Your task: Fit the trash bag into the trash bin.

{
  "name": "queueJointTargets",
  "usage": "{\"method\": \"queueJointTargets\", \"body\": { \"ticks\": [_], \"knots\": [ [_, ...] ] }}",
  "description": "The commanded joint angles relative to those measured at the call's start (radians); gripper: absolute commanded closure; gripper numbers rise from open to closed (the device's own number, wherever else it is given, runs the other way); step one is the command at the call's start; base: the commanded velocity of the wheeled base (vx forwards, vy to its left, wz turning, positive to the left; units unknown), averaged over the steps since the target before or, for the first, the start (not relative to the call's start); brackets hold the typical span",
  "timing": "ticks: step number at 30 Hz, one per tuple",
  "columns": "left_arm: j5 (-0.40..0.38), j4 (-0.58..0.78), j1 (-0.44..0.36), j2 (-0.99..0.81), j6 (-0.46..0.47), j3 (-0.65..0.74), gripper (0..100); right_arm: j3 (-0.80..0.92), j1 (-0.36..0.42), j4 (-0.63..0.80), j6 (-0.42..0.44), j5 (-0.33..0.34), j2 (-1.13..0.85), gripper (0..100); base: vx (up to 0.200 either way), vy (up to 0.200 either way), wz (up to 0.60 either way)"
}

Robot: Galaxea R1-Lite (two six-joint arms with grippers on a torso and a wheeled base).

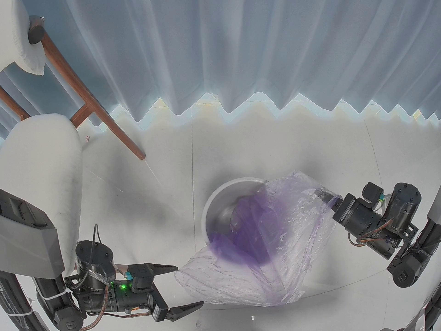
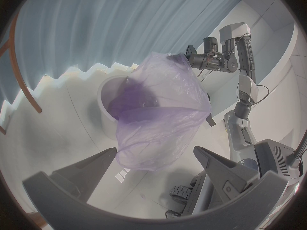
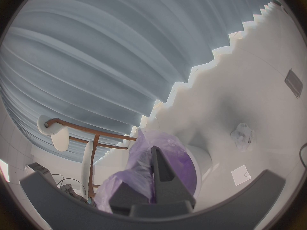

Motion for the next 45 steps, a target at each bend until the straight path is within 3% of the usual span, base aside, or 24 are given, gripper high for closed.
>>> {"method": "queueJointTargets", "body": {
  "ticks": [1,10,16,37,45],
  "knots": [
    [0.001,0.001,0.000,0.037,0.002,0.015,0,-0.001,0.002,-0.022,0.005,0.002,0.010,100,0.000,0.000,0.00],
    [0.009,-0.005,0.001,0.055,-0.006,0.010,0,-0.024,0.001,-0.022,0.005,0.000,0.019,100,0.000,0.000,0.00],
    [0.091,-0.010,0.001,0.061,-0.026,-0.015,0,-0.021,0.002,-0.022,0.005,0.000,0.018,100,0.000,0.000,0.00],
    [0.205,-0.025,-0.023,0.146,-0.116,-0.107,0,-0.027,0.008,-0.022,0.004,0.000,0.016,100,0.000,0.000,0.00],
    [0.326,-0.037,-0.071,0.176,-0.221,-0.183,0,-0.027,0.033,-0.022,0.004,-0.018,0.019,100,0.000,0.000,0.00]
  ]
}}
